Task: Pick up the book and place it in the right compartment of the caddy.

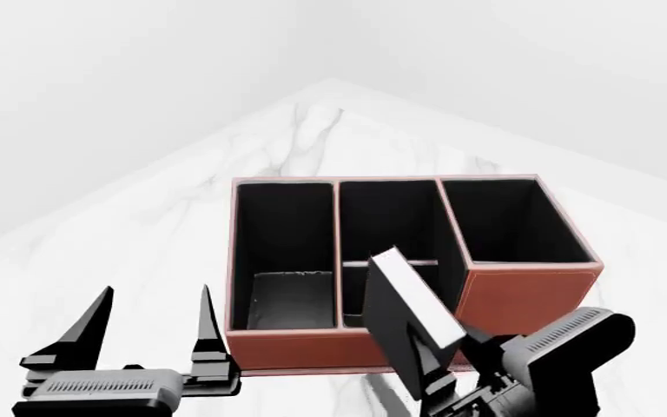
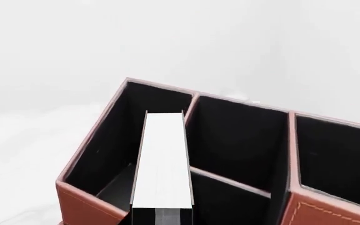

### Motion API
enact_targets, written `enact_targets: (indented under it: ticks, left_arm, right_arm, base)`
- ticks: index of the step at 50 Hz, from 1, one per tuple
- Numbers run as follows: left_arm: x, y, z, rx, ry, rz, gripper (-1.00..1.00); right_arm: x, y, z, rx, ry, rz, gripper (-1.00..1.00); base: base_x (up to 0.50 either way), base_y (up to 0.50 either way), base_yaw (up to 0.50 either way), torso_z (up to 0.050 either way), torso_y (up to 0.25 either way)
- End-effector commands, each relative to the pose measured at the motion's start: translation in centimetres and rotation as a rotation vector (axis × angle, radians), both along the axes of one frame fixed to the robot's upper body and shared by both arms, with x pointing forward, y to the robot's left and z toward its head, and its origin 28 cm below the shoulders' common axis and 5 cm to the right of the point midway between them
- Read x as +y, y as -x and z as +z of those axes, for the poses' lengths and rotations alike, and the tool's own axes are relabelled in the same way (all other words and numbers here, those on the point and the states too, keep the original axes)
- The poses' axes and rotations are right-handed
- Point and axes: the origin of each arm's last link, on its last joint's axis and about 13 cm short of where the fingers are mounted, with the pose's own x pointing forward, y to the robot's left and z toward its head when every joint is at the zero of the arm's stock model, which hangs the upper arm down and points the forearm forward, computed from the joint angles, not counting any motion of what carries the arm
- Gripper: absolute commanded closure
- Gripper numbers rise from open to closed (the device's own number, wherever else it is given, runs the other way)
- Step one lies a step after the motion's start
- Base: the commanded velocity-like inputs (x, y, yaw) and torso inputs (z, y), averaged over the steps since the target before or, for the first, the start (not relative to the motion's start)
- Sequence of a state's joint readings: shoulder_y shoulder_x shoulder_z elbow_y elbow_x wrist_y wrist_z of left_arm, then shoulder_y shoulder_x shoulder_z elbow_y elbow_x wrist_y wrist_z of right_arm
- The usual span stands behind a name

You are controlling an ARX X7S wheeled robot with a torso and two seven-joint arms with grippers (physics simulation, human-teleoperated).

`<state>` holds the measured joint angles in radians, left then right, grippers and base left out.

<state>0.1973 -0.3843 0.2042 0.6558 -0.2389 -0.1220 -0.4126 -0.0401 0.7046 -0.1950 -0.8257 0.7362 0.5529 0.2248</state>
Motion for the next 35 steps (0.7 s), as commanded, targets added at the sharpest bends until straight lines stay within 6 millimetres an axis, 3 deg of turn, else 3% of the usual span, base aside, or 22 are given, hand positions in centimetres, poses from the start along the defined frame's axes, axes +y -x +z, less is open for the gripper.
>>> enact_targets:
  ticks: [1, 16, 29, 35]
  left_arm:
    - [0.0, 0.0, 0.0, 0.002, -0.001, 0.002, -1.0]
    - [0.1, -0.1, -0.1, 0.009, -0.008, 0.007, -1.0]
    - [0.1, -0.2, -0.1, 0.017, -0.012, 0.012, -1.0]
    - [0.1, -0.2, -0.1, 0.018, -0.014, 0.012, -1.0]
  right_arm:
    - [-0.1, -0.6, 3.4, -0.102, 0.024, -0.011, 1.0]
    - [-0.3, -1.2, 7.6, -0.185, 0.039, -0.042, 1.0]
    - [-1.2, -2.9, 12.1, -0.243, -0.03, -0.108, 1.0]
    - [-1.6, -3.4, 12.9, -0.248, -0.047, -0.129, 1.0]
  base:
    - [0.0, 0.0, 0.0, 0.0, 0.0]
    - [0.0, 0.0, 0.0, 0.0, 0.001]
    - [0.0, 0.0, 0.0, 0.0, 0.001]
    - [0.0, 0.0, 0.0, 0.0, 0.002]
